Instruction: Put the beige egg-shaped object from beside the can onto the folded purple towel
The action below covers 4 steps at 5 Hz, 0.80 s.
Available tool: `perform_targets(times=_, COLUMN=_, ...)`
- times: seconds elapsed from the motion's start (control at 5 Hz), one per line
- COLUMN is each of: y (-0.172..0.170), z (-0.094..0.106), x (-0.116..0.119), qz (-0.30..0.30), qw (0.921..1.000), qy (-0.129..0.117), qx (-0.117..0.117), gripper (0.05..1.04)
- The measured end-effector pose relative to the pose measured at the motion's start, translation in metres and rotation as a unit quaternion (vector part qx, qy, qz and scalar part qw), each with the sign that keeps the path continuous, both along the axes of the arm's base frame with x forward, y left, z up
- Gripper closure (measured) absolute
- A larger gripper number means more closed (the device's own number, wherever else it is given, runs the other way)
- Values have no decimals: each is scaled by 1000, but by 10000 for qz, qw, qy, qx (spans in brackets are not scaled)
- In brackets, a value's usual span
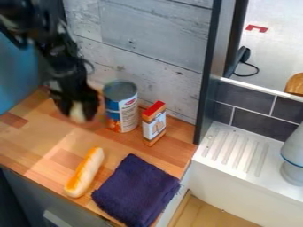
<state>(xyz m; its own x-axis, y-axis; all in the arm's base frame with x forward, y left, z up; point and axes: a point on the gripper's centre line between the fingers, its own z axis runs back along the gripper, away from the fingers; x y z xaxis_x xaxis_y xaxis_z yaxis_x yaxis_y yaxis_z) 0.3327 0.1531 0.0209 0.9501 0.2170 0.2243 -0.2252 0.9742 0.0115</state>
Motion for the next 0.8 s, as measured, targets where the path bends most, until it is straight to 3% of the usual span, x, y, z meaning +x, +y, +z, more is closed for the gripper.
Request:
perform_targets(times=0.2, y=12, z=50, x=-21, qz=372, qw=9981, qy=-391, qx=298, gripper=273)
perform_targets(times=0.4, y=3, z=78, x=-40, qz=512, qw=9964, qy=-551, qx=382, gripper=273)
perform_targets(times=0.6, y=-35, z=78, x=-39, qz=70, qw=9982, qy=-566, qx=169, gripper=273)
perform_targets(times=0.8, y=-74, z=63, x=-39, qz=-424, qw=9982, qy=-414, qx=11, gripper=272)
